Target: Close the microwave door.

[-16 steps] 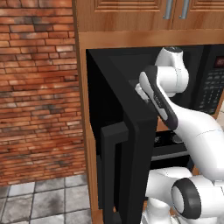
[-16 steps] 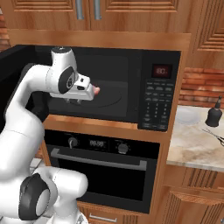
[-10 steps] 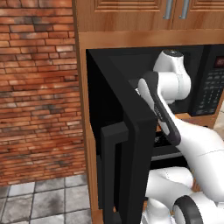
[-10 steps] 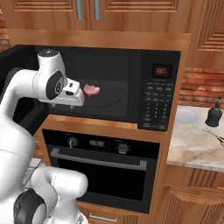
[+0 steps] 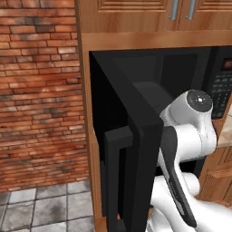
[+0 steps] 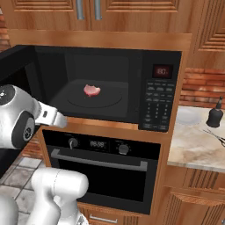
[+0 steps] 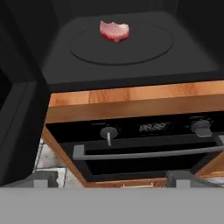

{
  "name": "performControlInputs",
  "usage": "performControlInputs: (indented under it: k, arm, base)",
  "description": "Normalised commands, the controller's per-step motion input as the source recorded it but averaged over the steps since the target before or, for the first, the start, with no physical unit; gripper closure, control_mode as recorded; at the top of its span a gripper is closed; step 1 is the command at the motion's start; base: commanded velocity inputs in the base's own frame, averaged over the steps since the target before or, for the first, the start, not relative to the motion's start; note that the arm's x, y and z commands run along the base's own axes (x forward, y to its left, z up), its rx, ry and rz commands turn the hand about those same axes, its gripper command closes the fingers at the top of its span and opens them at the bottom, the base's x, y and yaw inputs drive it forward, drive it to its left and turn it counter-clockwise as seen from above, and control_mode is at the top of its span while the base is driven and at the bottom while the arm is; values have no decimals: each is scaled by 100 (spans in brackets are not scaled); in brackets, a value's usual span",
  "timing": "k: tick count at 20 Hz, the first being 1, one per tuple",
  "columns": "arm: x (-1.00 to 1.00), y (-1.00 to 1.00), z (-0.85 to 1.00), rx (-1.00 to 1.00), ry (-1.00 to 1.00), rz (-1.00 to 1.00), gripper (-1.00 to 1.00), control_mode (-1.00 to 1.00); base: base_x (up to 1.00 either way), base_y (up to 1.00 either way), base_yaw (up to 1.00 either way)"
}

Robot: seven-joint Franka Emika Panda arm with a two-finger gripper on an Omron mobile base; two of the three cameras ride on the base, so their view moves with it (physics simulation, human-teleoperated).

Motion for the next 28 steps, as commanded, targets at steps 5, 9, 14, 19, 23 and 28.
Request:
performControlInputs:
  k: [5, 9, 14, 19, 23, 28]
  arm:
    - [-69, -14, -10, 0, -52, 0, -100, -100]
    - [-60, -13, 0, 0, -43, 0, -100, -100]
    - [-75, 0, 0, 0, -52, 0, -100, -100]
    - [-96, 0, 0, 0, -60, 0, -100, -100]
    - [-97, 0, 0, 0, -62, 0, -100, -100]
    - [-82, 11, -7, -4, -48, 0, -100, -100]
  base:
    - [0, 0, 0]
    - [0, 0, 0]
    - [0, 0, 0]
    - [0, 0, 0]
    - [0, 0, 0]
    - [0, 0, 0]
